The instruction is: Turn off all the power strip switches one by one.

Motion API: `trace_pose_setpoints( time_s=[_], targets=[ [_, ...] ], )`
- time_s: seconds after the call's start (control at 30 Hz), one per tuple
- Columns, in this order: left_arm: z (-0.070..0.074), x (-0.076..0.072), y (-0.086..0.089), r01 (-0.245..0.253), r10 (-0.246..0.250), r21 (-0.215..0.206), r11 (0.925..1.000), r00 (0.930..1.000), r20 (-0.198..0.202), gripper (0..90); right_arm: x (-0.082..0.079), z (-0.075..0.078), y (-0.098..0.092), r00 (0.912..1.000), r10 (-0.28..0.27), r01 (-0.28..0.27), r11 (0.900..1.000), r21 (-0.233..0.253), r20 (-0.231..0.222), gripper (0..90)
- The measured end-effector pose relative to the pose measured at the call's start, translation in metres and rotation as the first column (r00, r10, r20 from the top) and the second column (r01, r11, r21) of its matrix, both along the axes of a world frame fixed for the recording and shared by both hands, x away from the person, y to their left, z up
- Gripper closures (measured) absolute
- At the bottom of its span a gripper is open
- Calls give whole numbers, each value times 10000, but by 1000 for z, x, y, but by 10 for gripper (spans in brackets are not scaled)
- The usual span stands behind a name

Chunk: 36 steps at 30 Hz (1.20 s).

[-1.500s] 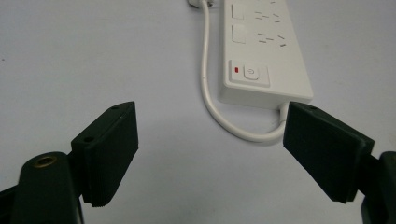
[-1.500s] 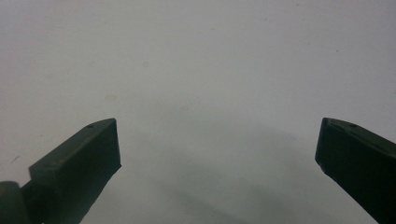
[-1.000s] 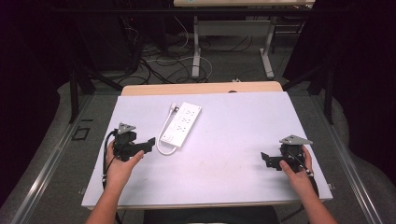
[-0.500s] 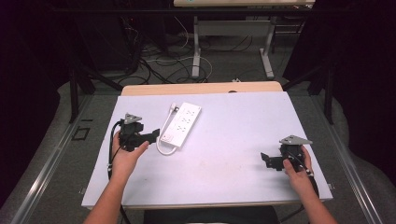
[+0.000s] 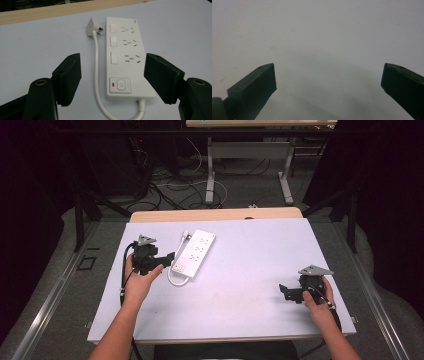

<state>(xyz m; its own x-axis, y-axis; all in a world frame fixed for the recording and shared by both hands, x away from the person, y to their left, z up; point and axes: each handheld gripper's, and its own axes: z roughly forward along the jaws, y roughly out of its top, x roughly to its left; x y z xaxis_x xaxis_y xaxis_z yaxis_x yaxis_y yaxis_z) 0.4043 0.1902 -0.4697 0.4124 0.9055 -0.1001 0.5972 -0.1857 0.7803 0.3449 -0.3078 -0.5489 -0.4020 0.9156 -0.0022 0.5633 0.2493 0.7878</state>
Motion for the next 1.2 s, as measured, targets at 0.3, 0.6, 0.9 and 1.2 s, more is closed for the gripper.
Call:
trace_pose_setpoints(
  time_s=[0.3,0.6,0.9,1.2],
  targets=[
    [-6,12,-2,-32,33,18,10000,9977,-684,420,1,-1,0,10000,13,-13,10000,42,-41,0],
    [-12,21,-7,-22,19,-18,10000,9895,-1445,569,1,-2,-1,9999,64,-63,10000,68,-106,0],
    [-17,27,-12,-23,2,-111,9999,9814,-1918,721,1,-3,0,9999,51,-50,10000,59,-137,0],
    [-21,29,-22,19,-3,70,10000,9730,-2309,843,1,-3,-1,9998,105,-104,9999,25,-154,0]
  ],
)
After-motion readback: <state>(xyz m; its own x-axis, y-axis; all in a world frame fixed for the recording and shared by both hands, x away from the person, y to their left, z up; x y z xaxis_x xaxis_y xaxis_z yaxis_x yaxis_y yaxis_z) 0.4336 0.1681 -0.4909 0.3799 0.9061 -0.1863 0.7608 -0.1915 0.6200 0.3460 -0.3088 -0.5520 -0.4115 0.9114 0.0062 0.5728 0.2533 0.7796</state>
